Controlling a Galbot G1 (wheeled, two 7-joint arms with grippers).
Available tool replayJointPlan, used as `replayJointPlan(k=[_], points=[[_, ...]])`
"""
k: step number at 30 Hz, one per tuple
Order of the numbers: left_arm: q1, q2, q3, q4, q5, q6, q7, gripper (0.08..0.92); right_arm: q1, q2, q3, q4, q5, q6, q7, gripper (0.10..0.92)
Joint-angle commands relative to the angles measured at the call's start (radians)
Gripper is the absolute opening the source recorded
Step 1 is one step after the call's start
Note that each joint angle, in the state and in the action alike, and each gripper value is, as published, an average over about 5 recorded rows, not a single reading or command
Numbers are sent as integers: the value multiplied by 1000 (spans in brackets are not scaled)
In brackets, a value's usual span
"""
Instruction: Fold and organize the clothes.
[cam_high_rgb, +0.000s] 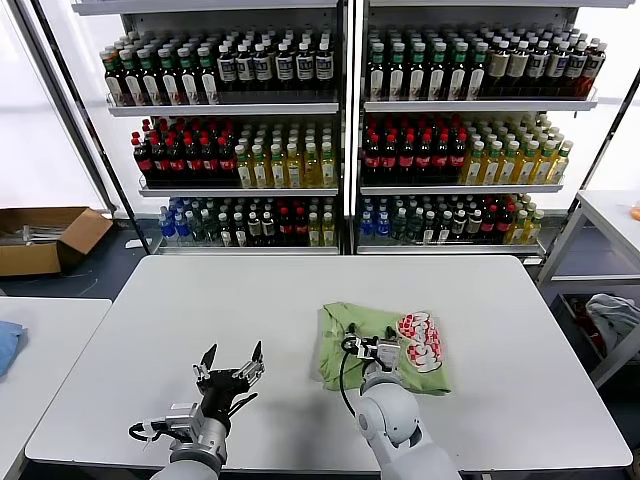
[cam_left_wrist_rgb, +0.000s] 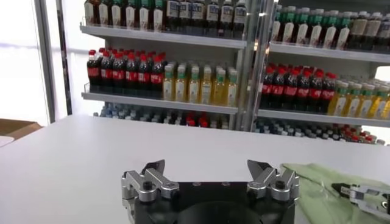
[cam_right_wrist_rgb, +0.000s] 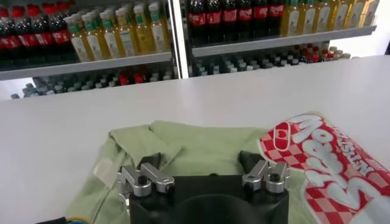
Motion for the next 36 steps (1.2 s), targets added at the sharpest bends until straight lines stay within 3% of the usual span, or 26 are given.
replayJointPlan(k=[1, 7, 22, 36], points=[[5, -3, 6, -2, 4, 1, 3, 823, -18, -29, 5, 103, -73, 58, -58, 823], [9, -6, 10, -1, 6, -1, 5, 823, -89, -116, 44, 226, -123, 66, -57, 823], [8, -14, 26, 2, 15, -1, 4, 823, -87, -112, 143, 89, 141, 45, 14, 823], [16, -12, 15, -15, 20, -8, 1, 823, -85, -136, 159, 123, 241, 17, 14, 823]])
